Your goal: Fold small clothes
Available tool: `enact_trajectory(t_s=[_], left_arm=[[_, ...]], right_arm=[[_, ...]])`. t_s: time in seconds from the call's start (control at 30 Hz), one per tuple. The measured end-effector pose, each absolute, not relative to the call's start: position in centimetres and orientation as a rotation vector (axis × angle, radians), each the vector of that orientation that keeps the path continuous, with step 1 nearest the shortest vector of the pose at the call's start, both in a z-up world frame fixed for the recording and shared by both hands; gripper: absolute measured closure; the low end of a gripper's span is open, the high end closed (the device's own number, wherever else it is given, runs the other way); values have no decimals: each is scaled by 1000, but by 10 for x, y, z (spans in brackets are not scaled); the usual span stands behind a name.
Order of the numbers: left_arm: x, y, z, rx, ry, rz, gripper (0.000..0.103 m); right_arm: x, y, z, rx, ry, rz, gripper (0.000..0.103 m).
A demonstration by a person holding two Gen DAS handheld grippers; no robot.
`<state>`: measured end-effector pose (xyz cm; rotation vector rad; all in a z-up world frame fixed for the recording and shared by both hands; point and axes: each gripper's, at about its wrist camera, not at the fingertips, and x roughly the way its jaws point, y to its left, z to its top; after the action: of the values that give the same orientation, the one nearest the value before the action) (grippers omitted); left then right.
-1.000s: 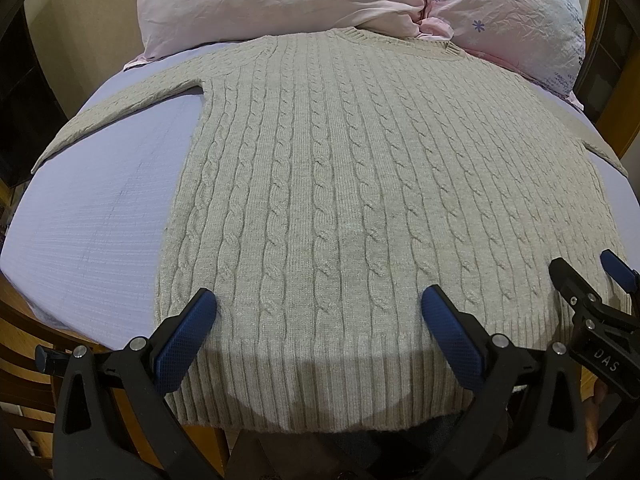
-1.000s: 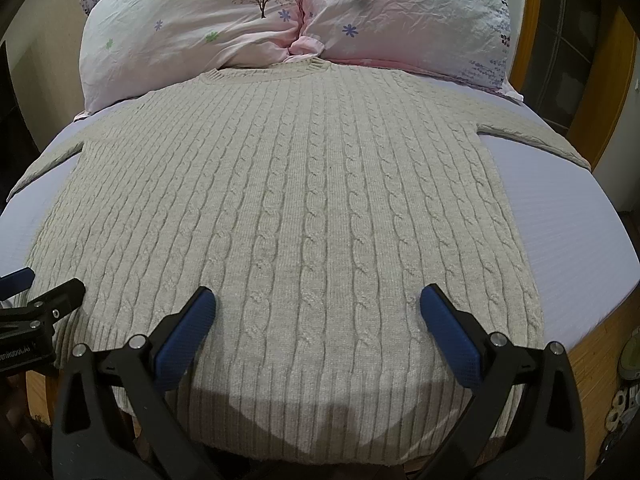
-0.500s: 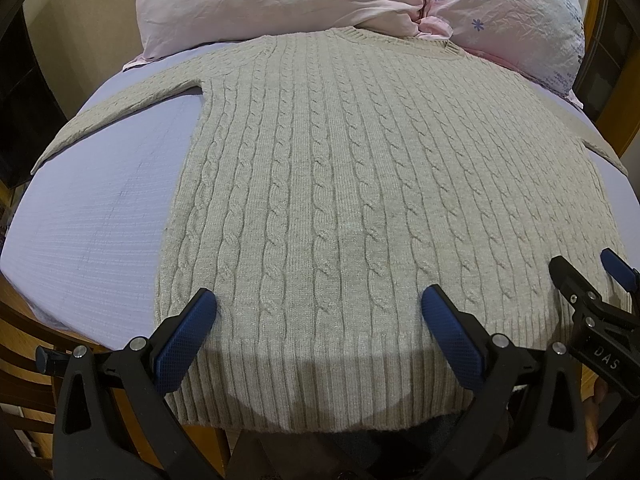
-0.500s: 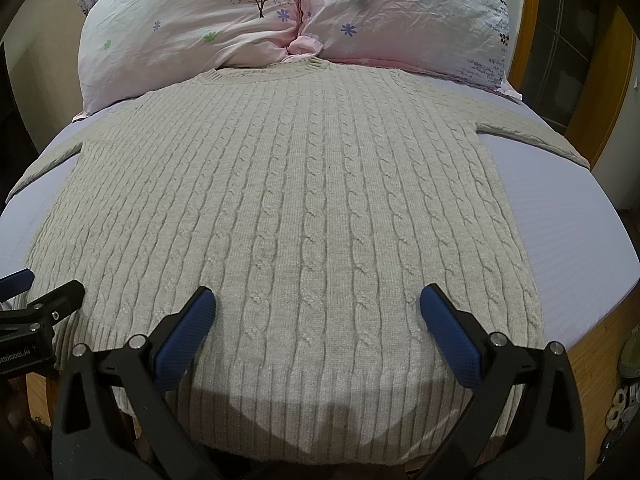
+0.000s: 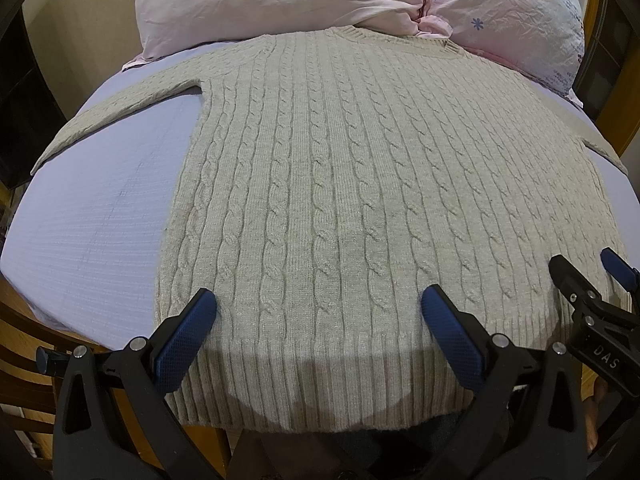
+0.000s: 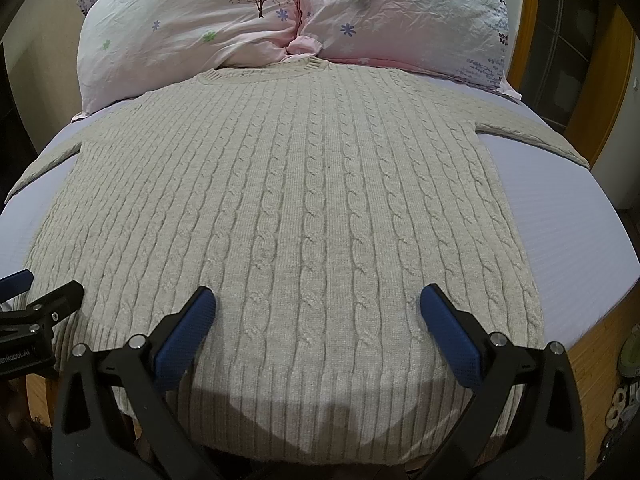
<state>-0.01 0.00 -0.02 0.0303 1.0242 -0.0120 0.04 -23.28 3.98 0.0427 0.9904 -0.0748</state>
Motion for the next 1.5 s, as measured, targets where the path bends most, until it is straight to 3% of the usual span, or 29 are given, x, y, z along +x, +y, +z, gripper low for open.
enact_trajectory(t_s=[1.23,1.37,1.5], left_arm=[[-1,0,0,35,1015,-13,1],[-7,-1,3,45,973,-27,1],[-4,-4,9,60,899,-68,1]], right_arm=[[1,-239,42,35,995,-61,2],[6,-255,42,-14,955,88,2],[23,-347,74,227,879,22,2]])
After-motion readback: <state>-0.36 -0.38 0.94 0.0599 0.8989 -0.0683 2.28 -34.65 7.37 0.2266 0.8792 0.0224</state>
